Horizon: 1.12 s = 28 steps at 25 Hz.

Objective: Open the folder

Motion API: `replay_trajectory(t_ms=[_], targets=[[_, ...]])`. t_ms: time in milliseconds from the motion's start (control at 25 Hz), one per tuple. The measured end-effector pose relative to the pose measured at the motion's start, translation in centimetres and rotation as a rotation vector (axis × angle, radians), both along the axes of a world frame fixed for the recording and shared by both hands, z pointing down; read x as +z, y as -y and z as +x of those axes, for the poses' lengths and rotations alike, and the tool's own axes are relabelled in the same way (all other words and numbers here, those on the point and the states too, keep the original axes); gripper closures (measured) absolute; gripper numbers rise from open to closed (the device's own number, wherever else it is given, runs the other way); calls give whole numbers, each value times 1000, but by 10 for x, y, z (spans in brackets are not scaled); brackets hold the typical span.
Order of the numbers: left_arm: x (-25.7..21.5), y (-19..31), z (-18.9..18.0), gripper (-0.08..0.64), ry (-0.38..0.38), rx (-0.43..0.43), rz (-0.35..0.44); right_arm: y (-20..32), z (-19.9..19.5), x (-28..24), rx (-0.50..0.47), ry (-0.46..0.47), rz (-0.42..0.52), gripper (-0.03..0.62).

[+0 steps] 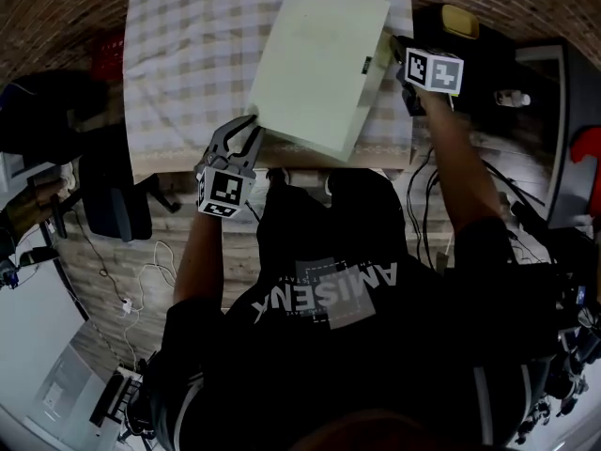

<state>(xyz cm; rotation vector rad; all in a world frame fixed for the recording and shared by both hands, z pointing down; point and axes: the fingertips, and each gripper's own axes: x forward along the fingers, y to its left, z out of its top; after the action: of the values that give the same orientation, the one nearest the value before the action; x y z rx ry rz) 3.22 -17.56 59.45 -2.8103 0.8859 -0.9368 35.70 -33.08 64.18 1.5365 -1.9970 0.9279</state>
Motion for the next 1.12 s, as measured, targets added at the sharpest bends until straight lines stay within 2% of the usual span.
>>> replay_trajectory(t_ms=[80, 200, 440, 720, 800, 880, 1000, 1120], targets=[[-15, 16, -5, 483, -97, -55, -28, 0, -1, 0, 6, -6, -6, 500], [-18, 32, -20, 483, -244, -147, -119, 0, -2, 0, 11, -17, -18, 500], [-10, 67, -61, 488, -562, -411, -305, 0, -4, 1, 18, -63, -45, 500], [10, 103, -101, 500, -774, -595, -448, 2, -6, 2, 31, -102, -65, 500], [18, 110, -112, 506, -799, -643, -469, 2, -7, 2, 33, -110, -68, 500], [26, 117, -121, 508, -787, -697, -468, 3, -7, 3, 35, -113, -70, 500], [41, 124, -132, 509, -719, -789, -438, 3, -5, 3, 34, -126, -74, 500], [56, 130, -140, 509, -619, -860, -406, 3, -5, 2, 39, -131, -80, 500]])
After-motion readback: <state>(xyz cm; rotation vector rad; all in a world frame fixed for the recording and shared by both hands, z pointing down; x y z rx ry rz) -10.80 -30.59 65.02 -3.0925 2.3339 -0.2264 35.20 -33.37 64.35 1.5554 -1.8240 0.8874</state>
